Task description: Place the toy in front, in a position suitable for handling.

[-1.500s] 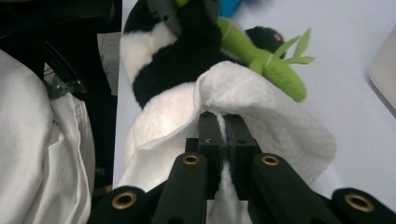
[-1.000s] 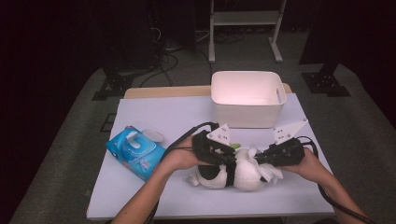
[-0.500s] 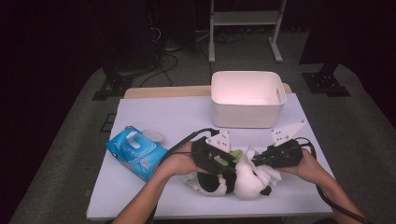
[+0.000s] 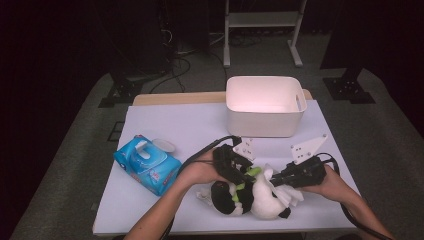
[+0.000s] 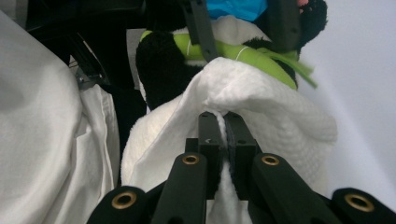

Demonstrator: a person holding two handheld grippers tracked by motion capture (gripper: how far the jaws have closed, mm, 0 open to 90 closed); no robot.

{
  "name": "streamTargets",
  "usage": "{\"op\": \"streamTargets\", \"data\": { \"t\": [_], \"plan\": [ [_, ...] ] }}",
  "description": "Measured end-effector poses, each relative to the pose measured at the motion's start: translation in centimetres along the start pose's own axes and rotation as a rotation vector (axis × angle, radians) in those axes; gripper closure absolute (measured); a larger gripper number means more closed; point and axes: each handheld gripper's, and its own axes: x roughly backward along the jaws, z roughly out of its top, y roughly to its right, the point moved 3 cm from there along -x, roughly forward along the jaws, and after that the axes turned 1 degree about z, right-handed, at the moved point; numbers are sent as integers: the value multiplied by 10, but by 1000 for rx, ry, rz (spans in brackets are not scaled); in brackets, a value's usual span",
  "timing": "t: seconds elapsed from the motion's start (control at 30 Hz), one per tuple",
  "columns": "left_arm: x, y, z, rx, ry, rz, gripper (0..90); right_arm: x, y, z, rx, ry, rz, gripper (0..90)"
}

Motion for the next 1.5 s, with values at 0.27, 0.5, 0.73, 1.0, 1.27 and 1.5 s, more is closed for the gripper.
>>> {"op": "streamTargets", "data": {
  "t": [0.27, 0.5, 0.73, 1.0, 1.27, 1.5],
  "plan": [
    [-4, 1, 9, -67, 15, 50, 704, 8, 4, 4, 11, 25, -65, 865],
    [5, -1, 14, -50, 41, 69, 707, 7, 10, 11, 20, 26, -88, 864],
    [10, 3, -8, -10, 73, 80, 705, 3, 5, -6, -1, -9, -89, 865],
    [14, 8, -6, -9, 95, 55, 636, 28, 14, -51, -106, -59, -197, 863],
    [35, 7, -7, 31, 191, 53, 516, 54, 26, -107, -272, -113, -305, 768],
    [49, 5, -13, 46, 215, 93, 449, 71, 24, -112, -298, -142, -351, 655]
  ]
}}
